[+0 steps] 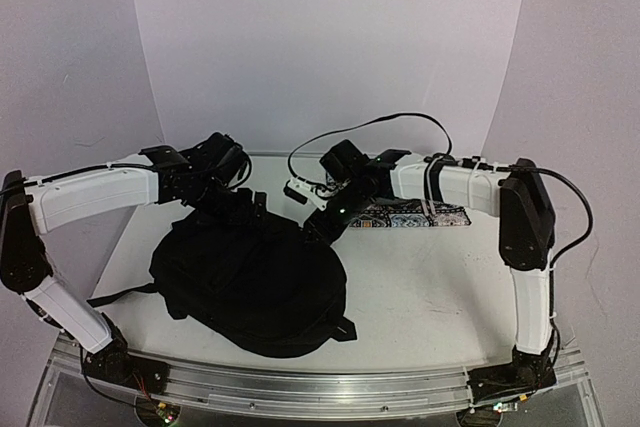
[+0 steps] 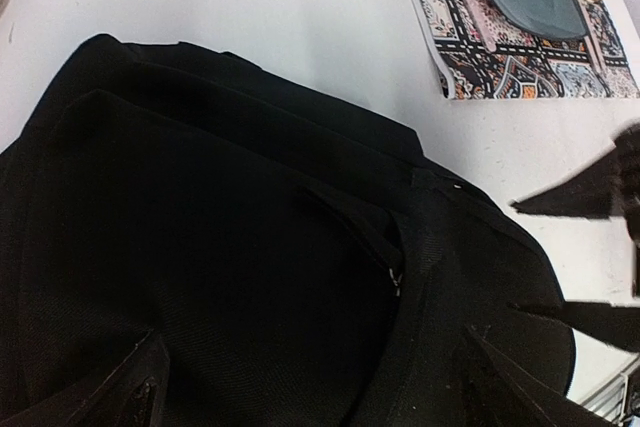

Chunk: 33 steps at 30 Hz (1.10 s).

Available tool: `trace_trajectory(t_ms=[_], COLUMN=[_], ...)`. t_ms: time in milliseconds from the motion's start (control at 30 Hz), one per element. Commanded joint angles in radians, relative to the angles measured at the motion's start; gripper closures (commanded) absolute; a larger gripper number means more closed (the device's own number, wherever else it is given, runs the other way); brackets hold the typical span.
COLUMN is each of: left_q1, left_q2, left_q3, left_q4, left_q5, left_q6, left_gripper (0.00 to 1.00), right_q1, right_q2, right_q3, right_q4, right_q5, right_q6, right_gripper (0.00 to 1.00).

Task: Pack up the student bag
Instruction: Adjust the student bag at the center of the board, then pick up the largest pocket of the bag from the student bag.

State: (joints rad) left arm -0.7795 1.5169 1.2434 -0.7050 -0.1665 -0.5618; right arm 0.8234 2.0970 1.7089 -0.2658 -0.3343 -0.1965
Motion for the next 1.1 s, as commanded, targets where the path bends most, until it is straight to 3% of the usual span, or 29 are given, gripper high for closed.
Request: trace_trajectory(t_ms=[0, 200, 667, 800, 1067], left_q1=[0.004, 0.003, 0.003, 0.004, 0.003], left_q2=[-0.038, -0.047, -0.058, -0.059, -0.054], left_q3=[0.033, 0.027, 0.025, 0.022, 0.024], left_q4=[0.033, 0.040, 0.041, 0.041, 0.040], left_q5=[0.040, 0.074, 0.124, 0.129, 0.132], left_q6=[0.034, 0.044, 0.071, 0.077, 0.088], left_gripper=[0.01, 0.01, 0.02, 0.02, 0.03], right_q1=[-0.043, -0.050, -0.056, -0.056, -0.059], right_q2=[0.067, 0.164, 0.315, 0.321, 0.322], right_q3=[0.111, 0.224, 0.394, 0.399, 0.406], right_q4=[-0.006, -0.007, -0.009, -0.009, -0.008], right_q5=[-0.157, -0.247, -0.276, -0.287, -0.247], right_q6=[-0.096, -0.136, -0.178, -0.183, -0.190], right_gripper=[0.42, 0.42, 0.48, 0.56, 0.89])
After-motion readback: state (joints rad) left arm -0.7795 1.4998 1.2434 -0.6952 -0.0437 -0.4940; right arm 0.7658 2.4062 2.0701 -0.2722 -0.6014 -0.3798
